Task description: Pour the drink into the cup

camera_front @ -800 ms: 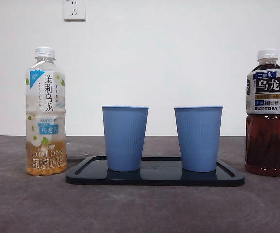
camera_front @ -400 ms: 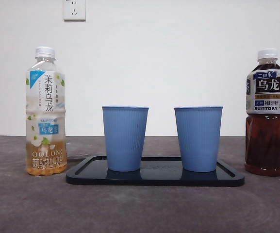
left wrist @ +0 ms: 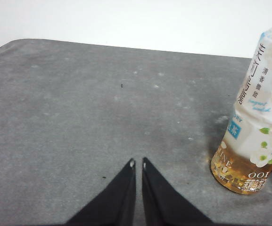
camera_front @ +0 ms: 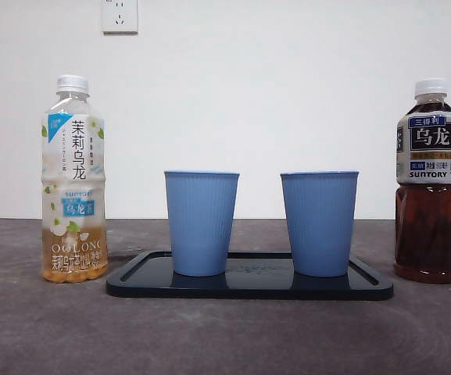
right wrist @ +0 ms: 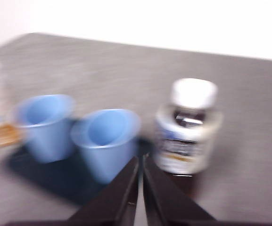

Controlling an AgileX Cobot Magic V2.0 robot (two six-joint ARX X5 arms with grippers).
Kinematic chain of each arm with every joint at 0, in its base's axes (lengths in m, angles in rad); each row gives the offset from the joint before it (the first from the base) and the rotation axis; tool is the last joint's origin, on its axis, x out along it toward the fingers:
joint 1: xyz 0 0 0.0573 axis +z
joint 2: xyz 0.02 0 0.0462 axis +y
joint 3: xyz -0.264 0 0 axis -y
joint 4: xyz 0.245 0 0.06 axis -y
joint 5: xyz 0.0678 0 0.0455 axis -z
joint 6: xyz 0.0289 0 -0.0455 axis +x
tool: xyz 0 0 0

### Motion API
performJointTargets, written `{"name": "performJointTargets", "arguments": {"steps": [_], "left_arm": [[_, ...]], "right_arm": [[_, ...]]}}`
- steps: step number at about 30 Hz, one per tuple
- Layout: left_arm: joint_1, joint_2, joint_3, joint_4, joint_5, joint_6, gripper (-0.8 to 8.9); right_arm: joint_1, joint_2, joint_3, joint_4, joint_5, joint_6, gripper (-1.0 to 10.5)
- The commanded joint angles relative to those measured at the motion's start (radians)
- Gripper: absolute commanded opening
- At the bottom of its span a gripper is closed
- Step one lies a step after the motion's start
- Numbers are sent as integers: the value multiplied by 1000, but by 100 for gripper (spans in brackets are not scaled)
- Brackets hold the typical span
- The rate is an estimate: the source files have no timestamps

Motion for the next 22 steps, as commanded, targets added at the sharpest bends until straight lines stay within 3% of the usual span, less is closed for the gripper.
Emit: {"name": "performJointTargets", "arguments": {"steps": [1,6,12,22], "left_arm": [[0,-2,-20,-5,-6,18,21],[0,-2,-20,-5,-6,18,21],[0,-2,-20,-5,-6,18,21],[0,-2,-20,-5,-6,18,21]], "right_arm": [[-22,-65,-124,138,133,-38,15],[-72,-177,-337,285,238,-37,15],[-107,-283,-476,304,242,-37,15],[-143,-372,-546,270,244,-41,15]]}}
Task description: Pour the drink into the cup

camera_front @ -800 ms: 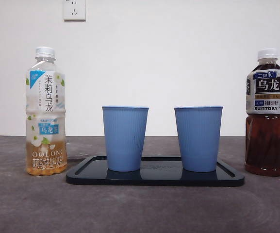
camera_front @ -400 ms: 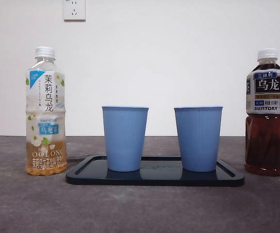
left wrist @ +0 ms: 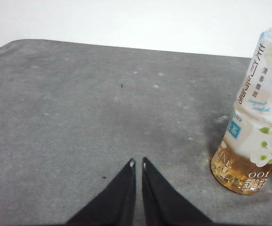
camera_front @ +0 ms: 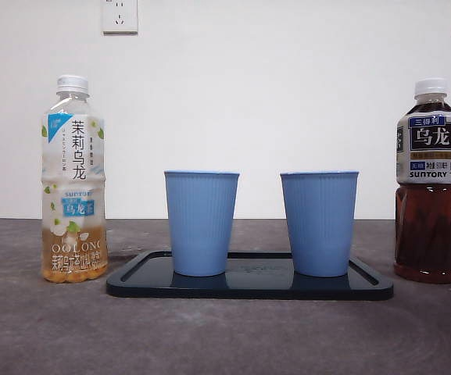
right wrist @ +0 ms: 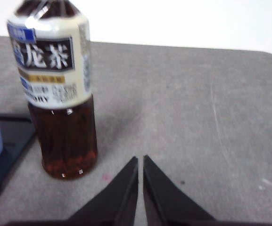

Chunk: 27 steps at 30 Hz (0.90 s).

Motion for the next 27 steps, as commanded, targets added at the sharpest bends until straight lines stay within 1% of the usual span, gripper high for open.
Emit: {"name": "performJointTargets", "arguments": {"steps": [1,27], "left_arm": [[0,-2,-20,-5,-6,15,21],[0,-2,-20,-5,-6,15,21]], "right_arm": [[-7,-11,-6,-5,5,-12,15],[-14,-11,-6,10,-1,-17,15]]}}
